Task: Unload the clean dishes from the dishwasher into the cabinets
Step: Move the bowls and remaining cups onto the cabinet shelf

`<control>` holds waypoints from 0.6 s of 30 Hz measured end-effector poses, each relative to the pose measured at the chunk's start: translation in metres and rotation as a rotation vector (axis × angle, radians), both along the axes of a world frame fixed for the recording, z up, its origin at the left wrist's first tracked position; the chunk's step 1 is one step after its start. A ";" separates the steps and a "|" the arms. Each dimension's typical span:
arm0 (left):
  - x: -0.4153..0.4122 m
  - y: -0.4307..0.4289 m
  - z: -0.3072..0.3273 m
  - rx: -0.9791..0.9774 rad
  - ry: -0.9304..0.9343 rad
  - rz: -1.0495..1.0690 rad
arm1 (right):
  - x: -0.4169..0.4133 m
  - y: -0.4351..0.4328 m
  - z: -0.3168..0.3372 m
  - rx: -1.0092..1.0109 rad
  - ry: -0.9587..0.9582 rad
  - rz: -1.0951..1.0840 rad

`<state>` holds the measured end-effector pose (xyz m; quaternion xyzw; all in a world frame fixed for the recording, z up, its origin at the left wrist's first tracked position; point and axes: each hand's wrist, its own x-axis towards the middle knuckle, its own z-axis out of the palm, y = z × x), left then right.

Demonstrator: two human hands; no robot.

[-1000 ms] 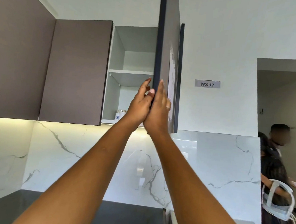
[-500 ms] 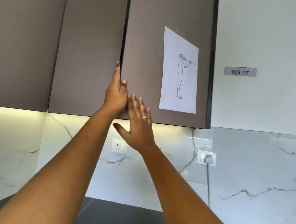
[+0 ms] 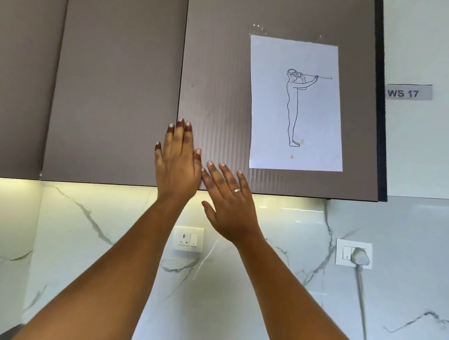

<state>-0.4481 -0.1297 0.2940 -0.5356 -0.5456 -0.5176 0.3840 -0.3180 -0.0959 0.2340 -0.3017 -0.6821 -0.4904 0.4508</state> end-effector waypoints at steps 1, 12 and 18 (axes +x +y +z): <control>-0.002 0.012 -0.002 -0.014 -0.003 0.016 | -0.001 0.009 -0.002 0.005 0.005 -0.025; -0.014 0.083 -0.019 -0.070 0.006 -0.056 | -0.012 0.057 -0.006 0.010 0.016 -0.183; -0.016 0.091 -0.022 -0.023 0.009 -0.090 | -0.014 0.063 -0.009 0.025 0.040 -0.209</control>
